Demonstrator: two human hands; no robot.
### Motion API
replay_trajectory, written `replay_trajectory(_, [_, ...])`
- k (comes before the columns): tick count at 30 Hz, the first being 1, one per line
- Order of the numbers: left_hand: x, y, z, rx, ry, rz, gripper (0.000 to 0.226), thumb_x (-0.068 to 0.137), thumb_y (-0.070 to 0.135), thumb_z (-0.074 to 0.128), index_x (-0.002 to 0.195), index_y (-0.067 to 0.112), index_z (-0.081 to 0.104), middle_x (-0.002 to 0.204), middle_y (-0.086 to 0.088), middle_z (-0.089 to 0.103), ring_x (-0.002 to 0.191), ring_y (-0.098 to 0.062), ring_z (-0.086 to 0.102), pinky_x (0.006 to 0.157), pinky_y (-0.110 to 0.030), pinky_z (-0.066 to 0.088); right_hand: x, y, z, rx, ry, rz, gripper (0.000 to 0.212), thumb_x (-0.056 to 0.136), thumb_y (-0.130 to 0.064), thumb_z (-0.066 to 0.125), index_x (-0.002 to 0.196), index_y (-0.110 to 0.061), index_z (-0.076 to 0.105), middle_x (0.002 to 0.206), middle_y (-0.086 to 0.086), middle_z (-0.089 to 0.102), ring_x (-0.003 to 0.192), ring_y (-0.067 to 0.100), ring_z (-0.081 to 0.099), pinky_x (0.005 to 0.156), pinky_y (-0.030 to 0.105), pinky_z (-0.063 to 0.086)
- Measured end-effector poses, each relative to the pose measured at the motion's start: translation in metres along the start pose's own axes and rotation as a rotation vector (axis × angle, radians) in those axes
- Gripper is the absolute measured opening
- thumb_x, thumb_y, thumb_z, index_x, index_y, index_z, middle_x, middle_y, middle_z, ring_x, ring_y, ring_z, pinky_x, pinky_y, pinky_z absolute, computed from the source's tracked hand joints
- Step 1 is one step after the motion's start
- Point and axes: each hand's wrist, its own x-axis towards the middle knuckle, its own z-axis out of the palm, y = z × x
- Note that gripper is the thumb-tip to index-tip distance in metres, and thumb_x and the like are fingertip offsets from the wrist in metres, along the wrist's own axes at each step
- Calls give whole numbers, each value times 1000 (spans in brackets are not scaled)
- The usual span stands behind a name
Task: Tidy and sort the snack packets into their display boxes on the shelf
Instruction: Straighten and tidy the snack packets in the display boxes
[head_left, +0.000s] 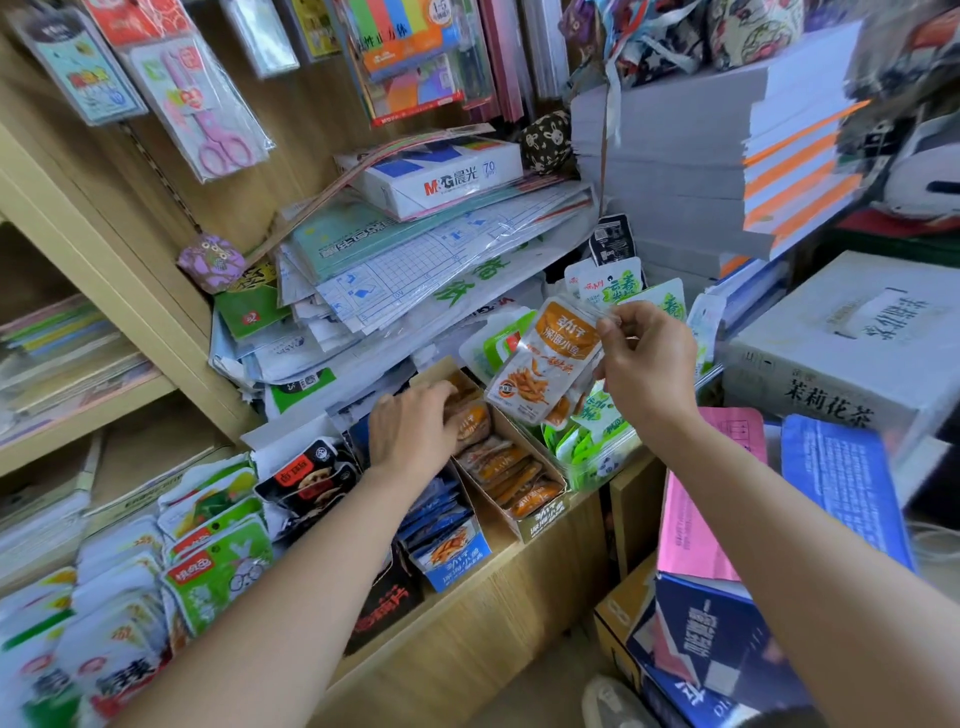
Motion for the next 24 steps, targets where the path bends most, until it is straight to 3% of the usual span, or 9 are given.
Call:
replay_trajectory(2, [0, -8, 6, -50, 29, -21, 49, 87, 47, 71, 131, 29, 63, 123, 3, 64, 103, -23, 62, 85, -37, 48, -1, -1, -2, 38, -31, 44, 9, 100, -14, 58, 92, -14, 63, 76, 8, 70, 49, 10, 67, 47, 25, 53])
replay_trajectory(5, [-3, -14, 10, -102, -6, 7, 83, 74, 66, 74, 145, 29, 49, 134, 4, 53, 119, -21, 50, 91, -36, 43, 0, -2, -2, 111, -66, 85, 10, 100, -13, 57, 100, -5, 63, 74, 11, 70, 54, 16, 71, 54, 32, 61])
replay_trajectory(8, [-7, -17, 11, -57, -82, -13, 101, 69, 79, 68, 152, 29, 39, 147, 6, 45, 129, -21, 41, 100, -37, 39, 0, -4, -3, 171, -62, 100, 11, 101, -13, 56, 99, -4, 62, 76, 12, 70, 55, 15, 71, 55, 28, 60])
replay_trajectory(13, [-5, -15, 3, -67, -104, 5, 80, 75, 71, 69, 142, 31, 52, 140, 6, 51, 123, -21, 36, 96, -38, 34, 0, -9, 7, 336, -58, 123, 16, 102, -11, 55, 86, -15, 60, 70, 15, 70, 60, 21, 72, 62, 33, 61])
replay_trajectory(16, [-9, -12, 0, -129, -208, 38, 62, 80, 66, 67, 136, 42, 57, 131, 5, 52, 119, -21, 32, 94, -39, 29, 0, -13, 20, 415, -58, 147, 15, 102, -9, 53, 88, -9, 60, 66, 12, 68, 58, 19, 71, 62, 32, 61])
replay_trajectory(19, [-21, -14, -2, -230, -303, 94, 51, 89, 58, 63, 138, 46, 55, 130, 13, 57, 117, -16, 31, 91, -39, 24, -1, -17, 38, 474, -81, 158, 12, 102, -7, 52, 97, 0, 59, 68, 15, 66, 58, 19, 70, 60, 29, 60])
replay_trajectory(22, [-32, -21, -5, -268, -341, 126, 51, 93, 57, 59, 143, 45, 50, 137, 19, 55, 115, -10, 29, 91, -36, 20, -4, -23, 58, 509, -98, 144, 12, 102, -6, 51, 91, -6, 57, 66, 14, 66, 59, 21, 71, 61, 29, 59])
replay_trajectory(24, [-40, -24, -8, -285, -360, 123, 52, 96, 56, 55, 146, 45, 45, 140, 18, 50, 124, -13, 28, 95, -36, 20, -8, -27, 73, 509, -131, 130, 13, 102, -6, 51, 90, -7, 56, 68, 14, 67, 60, 22, 71, 60, 27, 59])
